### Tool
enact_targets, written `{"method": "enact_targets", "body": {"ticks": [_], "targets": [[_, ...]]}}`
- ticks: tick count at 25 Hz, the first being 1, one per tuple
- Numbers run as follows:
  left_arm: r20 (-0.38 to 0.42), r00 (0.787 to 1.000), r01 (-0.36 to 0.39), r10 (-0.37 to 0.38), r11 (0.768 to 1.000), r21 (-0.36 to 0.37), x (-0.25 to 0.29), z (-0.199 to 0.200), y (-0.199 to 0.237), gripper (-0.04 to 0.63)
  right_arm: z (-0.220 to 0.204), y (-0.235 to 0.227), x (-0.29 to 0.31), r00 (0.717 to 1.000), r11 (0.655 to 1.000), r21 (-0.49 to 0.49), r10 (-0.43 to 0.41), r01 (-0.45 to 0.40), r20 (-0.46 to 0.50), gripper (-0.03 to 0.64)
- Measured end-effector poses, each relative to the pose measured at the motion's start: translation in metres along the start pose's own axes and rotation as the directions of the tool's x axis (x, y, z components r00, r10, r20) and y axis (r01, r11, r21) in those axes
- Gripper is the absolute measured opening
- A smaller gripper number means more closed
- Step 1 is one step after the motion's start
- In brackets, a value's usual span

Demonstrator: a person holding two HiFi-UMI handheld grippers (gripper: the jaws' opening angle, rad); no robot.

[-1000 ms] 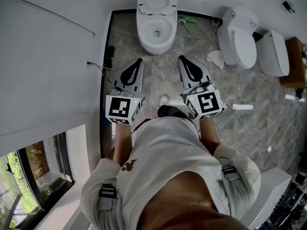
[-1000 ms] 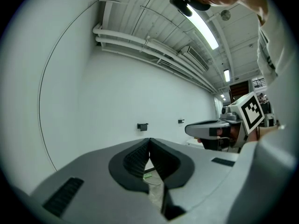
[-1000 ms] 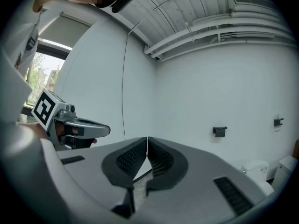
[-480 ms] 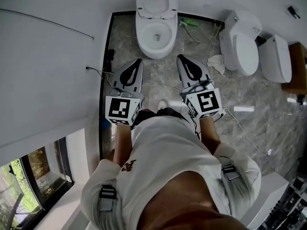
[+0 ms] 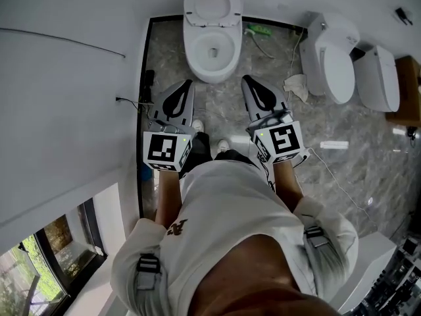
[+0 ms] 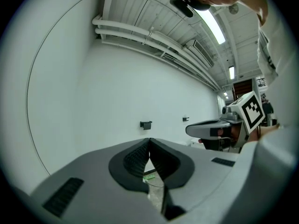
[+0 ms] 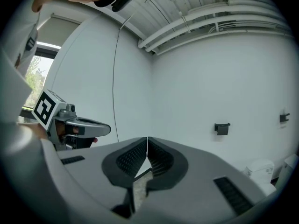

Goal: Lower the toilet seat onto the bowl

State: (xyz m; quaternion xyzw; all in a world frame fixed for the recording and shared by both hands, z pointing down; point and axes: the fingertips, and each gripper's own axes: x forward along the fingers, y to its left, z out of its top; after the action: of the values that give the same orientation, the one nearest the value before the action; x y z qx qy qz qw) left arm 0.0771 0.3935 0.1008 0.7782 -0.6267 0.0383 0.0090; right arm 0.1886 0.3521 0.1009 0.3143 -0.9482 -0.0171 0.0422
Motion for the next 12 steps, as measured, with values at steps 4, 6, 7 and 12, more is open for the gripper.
{"method": "enact_targets", "body": {"ticks": [4,6,7,12], "targets": [[0.002,1.000,0.027,-0.027,1.000,-0.005,0.017,-0.002,0.024,0.024,-0.002,-0.004,0.025,0.999,0.999,0.001,-0.032,0.032,-0.015,0.023],[0.000,0.999,0.042,-0.042,0.999,-0.007,0.028,-0.002,0.037,0.024,-0.001,-0.008,0.039,0.999,0.999,0.000,-0.050,0.050,-0.020,0.023],[-0.003,0.999,0.049,-0.050,0.999,-0.008,0.034,-0.002,0.043,0.025,0.000,-0.011,0.045,0.998,0.998,0.001,-0.059,0.059,-0.022,0.023],[-0.009,0.996,0.091,-0.091,0.996,-0.007,0.063,0.001,0.072,0.025,0.002,-0.023,0.080,0.994,0.995,0.013,-0.102,0.102,-0.039,0.023]]}}
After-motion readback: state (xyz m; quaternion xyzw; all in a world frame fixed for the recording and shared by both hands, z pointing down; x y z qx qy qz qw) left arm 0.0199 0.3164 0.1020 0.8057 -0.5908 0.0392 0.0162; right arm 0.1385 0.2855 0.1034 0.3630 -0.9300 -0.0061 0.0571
